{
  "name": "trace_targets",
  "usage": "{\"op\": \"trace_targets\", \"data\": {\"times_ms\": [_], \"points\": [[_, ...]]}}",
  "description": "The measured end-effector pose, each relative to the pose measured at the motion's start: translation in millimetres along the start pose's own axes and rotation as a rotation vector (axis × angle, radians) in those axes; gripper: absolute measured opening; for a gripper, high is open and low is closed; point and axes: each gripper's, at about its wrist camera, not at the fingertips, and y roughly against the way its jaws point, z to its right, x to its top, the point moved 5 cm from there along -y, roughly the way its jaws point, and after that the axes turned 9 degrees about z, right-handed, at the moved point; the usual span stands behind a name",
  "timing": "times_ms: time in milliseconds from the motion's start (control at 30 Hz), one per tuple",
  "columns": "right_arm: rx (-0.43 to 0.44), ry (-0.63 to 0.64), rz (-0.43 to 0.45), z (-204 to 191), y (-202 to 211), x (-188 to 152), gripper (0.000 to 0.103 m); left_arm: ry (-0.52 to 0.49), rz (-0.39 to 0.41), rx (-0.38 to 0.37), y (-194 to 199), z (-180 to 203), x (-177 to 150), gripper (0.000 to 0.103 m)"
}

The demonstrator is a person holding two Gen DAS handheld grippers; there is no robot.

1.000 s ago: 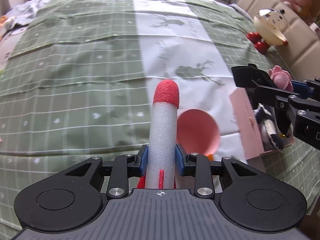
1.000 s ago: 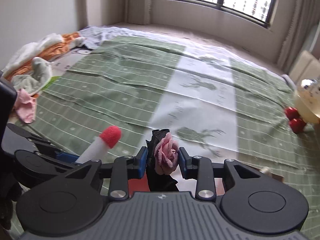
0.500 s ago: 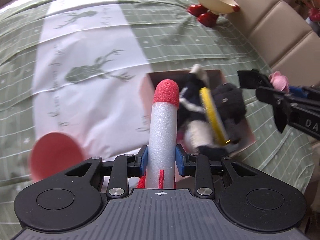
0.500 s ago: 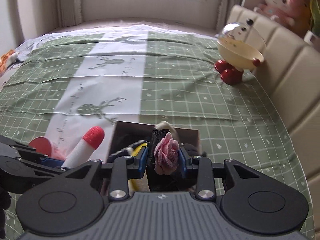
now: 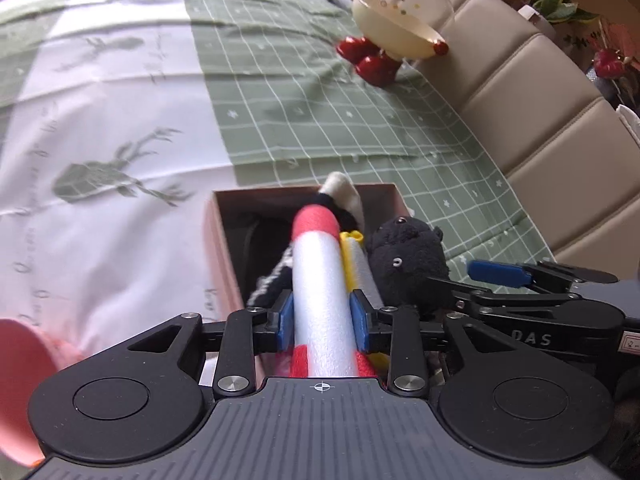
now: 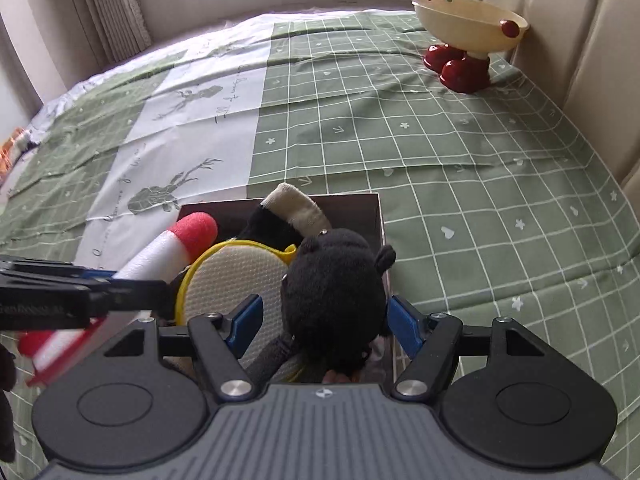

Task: Organize soft objects
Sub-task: 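Carry the foam rocket and black strap to the pink box and lower them in, then open both grippers to release the items and withdraw from the box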

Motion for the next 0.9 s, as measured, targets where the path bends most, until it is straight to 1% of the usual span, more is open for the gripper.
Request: {"op": "trace_targets", "data": {"times_ms": [100,200,267,300,333,400,433,467,500,533,567,667,733,800,833,867,900], "points": [[-0.007,-0.022,-0.007,6.3,10.1,-16.9,0.072,0.047,-0.024,-0.012,6.9,-9.6,-4.1,0.032],[-0.012,-0.013,-0.03,6.5,17.5,-36.5,0.071,0.077,-0.065,-0.015,-1.8,-18.0,-13.1,0.031],[-0.018,0.007,-0.037,2.7,19.6,-45.8,0.067,0.088,-0.065,-0.029,-12.9,-19.0,-13.6,0.031],[-0.027,0.021,-0.036,0.3,20.2,-49.0,0.062,0.087,-0.053,-0.045,-19.5,-16.8,-10.8,0.031],[-0.035,0.027,-0.032,-2.1,20.7,-50.4,0.058,0.084,-0.035,-0.068,-27.0,-13.7,-6.1,0.031],[-0.038,0.022,-0.004,-7.3,24.1,-47.8,0.057,0.074,0.01,-0.12,-41.8,-5.6,6.0,0.031],[-0.033,0.016,0.018,-9.5,26.7,-44.9,0.057,0.061,0.031,-0.127,-50.4,-2.5,11.9,0.031],[-0.029,0.009,0.039,-12.0,28.9,-41.6,0.057,0.038,0.04,-0.117,-59.8,-0.6,15.7,0.031],[-0.021,0.003,0.054,-14.5,29.6,-37.9,0.057,0.019,0.029,-0.112,-69.7,-0.2,16.5,0.031],[-0.015,0.003,0.056,-16.8,28.6,-35.2,0.057,0.019,0.001,-0.122,-78.4,-1.5,14.5,0.032],[-0.015,0.005,0.055,-18.8,26.3,-32.6,0.057,0.039,-0.02,-0.135,-83.2,-4.7,12.3,0.032],[-0.022,0.012,0.053,-21.6,21.7,-27.6,0.058,0.117,-0.028,-0.168,-72.8,-16.4,12.2,0.032],[-0.032,0.013,0.058,-20.7,21.7,-25.4,0.058,0.14,0.007,-0.173,-54.7,-20.1,16.6,0.032],[-0.046,0.015,0.065,-18.9,22.2,-24.7,0.059,0.11,0.065,-0.191,-33.0,-17.0,24.3,0.032],[-0.054,0.016,0.067,-17.9,22.4,-25.1,0.059,0.087,0.076,-0.187,-24.8,-14.7,26.5,0.032],[-0.066,0.017,0.07,-17.0,22.6,-25.8,0.059,0.064,0.073,-0.17,-18.1,-12.7,27.1,0.032],[-0.074,0.017,0.072,-16.5,23.2,-26.8,0.059,0.042,0.06,-0.137,-13.8,-12.2,25.5,0.029]]}}
